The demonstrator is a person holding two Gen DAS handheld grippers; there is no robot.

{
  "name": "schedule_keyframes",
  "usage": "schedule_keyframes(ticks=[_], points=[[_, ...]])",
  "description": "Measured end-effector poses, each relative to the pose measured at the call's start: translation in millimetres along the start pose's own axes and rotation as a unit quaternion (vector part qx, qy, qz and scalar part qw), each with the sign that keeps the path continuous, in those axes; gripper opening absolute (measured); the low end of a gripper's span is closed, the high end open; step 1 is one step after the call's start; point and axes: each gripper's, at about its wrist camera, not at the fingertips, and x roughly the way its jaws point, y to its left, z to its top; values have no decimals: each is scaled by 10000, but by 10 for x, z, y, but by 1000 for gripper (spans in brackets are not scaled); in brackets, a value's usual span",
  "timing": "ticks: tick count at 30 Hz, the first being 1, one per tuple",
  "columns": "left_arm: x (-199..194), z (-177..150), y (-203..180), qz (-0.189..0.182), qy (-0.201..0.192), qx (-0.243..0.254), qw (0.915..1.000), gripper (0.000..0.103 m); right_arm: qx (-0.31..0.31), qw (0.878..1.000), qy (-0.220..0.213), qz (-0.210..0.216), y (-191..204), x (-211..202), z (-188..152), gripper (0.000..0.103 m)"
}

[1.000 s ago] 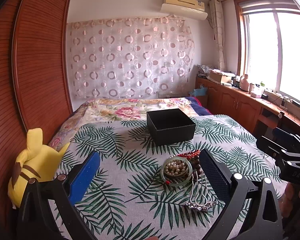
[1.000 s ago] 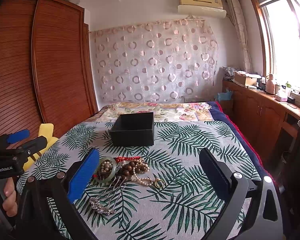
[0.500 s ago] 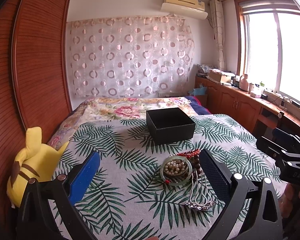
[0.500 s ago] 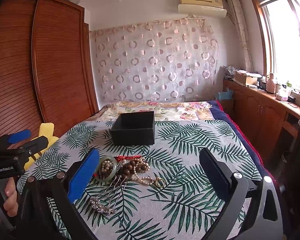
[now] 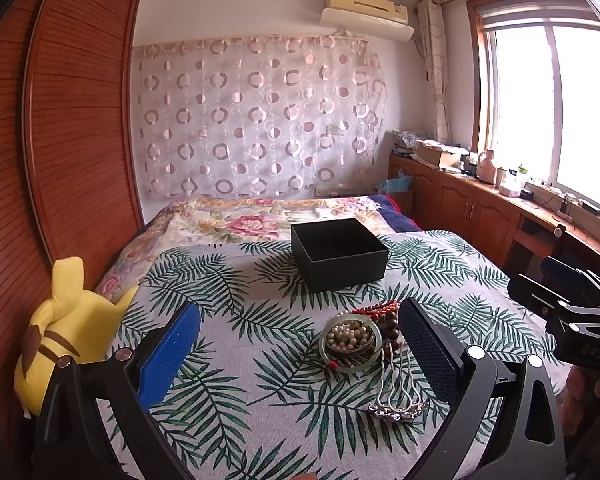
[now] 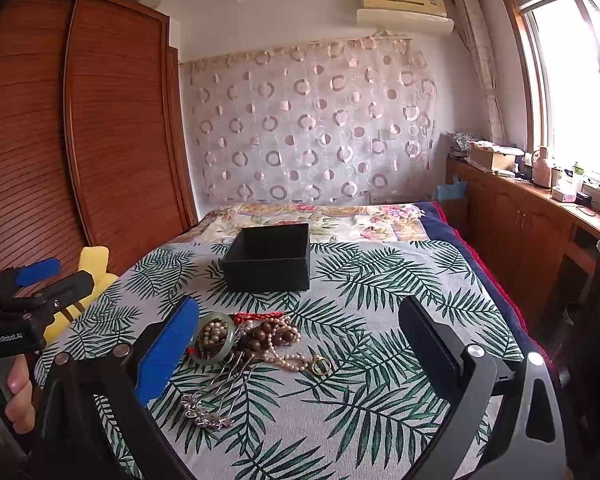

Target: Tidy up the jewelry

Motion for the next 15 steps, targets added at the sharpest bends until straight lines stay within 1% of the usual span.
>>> schedule_keyframes(ticks=[15], points=[[-2, -3, -3, -3, 5, -13, 10000, 96, -4, 10000, 21, 41, 27, 14, 23, 101]])
